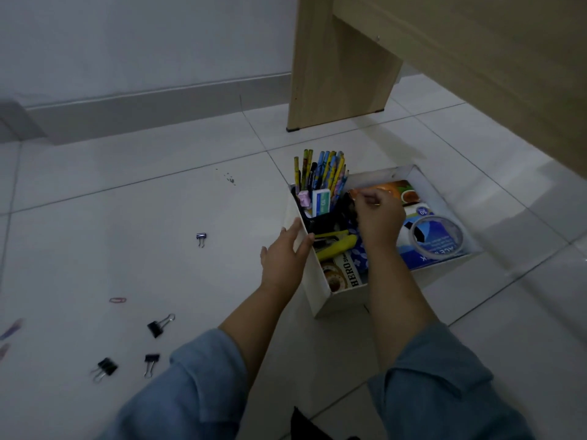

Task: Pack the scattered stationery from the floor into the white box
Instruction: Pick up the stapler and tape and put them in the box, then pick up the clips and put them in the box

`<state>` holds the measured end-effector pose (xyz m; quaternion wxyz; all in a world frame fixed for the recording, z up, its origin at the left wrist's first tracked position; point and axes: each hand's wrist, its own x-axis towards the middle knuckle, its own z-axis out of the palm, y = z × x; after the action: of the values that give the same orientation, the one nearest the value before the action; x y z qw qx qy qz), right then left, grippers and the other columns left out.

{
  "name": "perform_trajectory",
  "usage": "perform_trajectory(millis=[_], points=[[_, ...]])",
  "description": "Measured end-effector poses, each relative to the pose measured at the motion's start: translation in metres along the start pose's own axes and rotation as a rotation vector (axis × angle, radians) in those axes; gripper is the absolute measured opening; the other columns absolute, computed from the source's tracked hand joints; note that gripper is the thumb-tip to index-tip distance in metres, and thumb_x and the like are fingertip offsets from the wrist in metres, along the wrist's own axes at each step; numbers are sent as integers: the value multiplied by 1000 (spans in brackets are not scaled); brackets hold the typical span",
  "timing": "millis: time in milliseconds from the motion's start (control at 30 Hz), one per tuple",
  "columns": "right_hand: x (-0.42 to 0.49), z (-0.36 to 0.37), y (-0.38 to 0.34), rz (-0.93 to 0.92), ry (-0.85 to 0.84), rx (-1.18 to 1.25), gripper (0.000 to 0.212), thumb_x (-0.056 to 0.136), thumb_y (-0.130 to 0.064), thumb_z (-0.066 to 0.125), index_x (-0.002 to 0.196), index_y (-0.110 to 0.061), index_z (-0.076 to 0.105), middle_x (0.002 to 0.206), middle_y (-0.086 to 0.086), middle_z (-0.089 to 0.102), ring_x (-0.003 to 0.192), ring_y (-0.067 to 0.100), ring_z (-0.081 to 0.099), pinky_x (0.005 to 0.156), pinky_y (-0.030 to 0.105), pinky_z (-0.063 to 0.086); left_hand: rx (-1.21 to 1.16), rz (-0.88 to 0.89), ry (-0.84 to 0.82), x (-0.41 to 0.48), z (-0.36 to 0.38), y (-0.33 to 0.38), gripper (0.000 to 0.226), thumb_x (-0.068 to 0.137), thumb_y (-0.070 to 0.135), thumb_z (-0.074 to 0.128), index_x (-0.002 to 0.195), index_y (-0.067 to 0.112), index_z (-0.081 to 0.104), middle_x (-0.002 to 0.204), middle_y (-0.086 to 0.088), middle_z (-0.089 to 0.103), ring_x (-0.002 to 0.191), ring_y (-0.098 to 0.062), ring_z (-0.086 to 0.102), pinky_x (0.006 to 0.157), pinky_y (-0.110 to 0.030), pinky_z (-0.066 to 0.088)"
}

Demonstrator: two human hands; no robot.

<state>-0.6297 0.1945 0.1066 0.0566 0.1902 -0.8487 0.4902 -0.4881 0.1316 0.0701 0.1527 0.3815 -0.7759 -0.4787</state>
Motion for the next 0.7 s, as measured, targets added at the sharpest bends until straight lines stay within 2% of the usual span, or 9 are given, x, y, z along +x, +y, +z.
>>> perform_trajectory(millis=[67, 167, 300, 400, 467, 533, 600, 633, 700], points=[[-18, 6, -16, -22, 64, 94, 14, 87, -12, 62, 92, -2, 70, 82, 9, 69, 65, 2, 53, 55, -1, 36, -120, 27, 51, -7, -3, -4, 42, 97, 33, 44, 137, 20, 46, 140, -3, 52, 133, -18, 43, 113, -34, 31], [-51, 18, -38, -146, 70, 261, 12, 88, -12, 59, 91, -4, 68, 75, -5, 59, 62, -6, 54, 58, -1, 39, -137, 53, 106, -18, -11, -17, 33, 96, 28, 46, 125, 16, 58, 126, -1, 63, 116, -12, 56, 95, -16, 38], [-87, 46, -57, -306, -129, 355, 13, 88, -11, 55, 90, -5, 67, 70, -4, 57, 62, 3, 50, 55, 7, 39, -166, -25, 225, -33, -34, -47, 27, 96, 25, 48, 117, 17, 62, 114, 1, 67, 103, -9, 59, 85, -15, 40], [-116, 72, -61, -290, -285, 382, 13, 87, -14, 54, 89, -11, 66, 70, -6, 59, 62, 2, 52, 54, 6, 39, -148, -117, 333, -52, -59, -77, 25, 96, 24, 47, 115, 18, 61, 111, 1, 67, 97, -7, 58, 82, -17, 39], [-141, 93, -60, -278, -455, 346, 13, 88, -11, 53, 90, -11, 66, 74, 0, 62, 64, 4, 53, 57, 11, 41, -122, -167, 399, -69, -77, -100, 23, 95, 24, 47, 114, 19, 61, 108, 1, 66, 96, -9, 58, 80, -18, 40], [-168, 116, -57, -304, -694, 229, 18, 89, -5, 52, 98, -9, 67, 90, 6, 66, 73, 7, 56, 68, 18, 45, -85, -219, 487, -87, -97, -122, 22, 95, 21, 47, 113, 19, 60, 107, -1, 64, 96, -14, 58, 79, -22, 44], [-196, 138, -54, -437, -984, 61, 31, 89, -1, 47, 115, -8, 63, 118, 11, 61, 100, 18, 58, 91, 27, 45, -6, -288, 590, -106, -117, -145, 24, 93, 15, 48, 114, 15, 59, 110, -6, 60, 103, -22, 55, 86, -35, 49], [-211, 148, -52, -532, -1125, -16, 39, 90, 1, 44, 126, -9, 57, 132, 12, 54, 118, 22, 52, 103, 28, 38, 62, -339, 626, -115, -127, -156, 26, 92, 12, 49, 116, 14, 58, 115, -8, 58, 109, -25, 51, 92, -39, 47], [-233, 164, -47, -708, -1313, -165, 51, 93, 3, 36, 140, -16, 43, 153, 6, 32, 140, 22, 30, 115, 28, 21, 229, -475, 619, -130, -144, -175, 33, 89, 11, 52, 122, 16, 56, 127, -10, 51, 117, -28, 43, 96, -37, 40]])
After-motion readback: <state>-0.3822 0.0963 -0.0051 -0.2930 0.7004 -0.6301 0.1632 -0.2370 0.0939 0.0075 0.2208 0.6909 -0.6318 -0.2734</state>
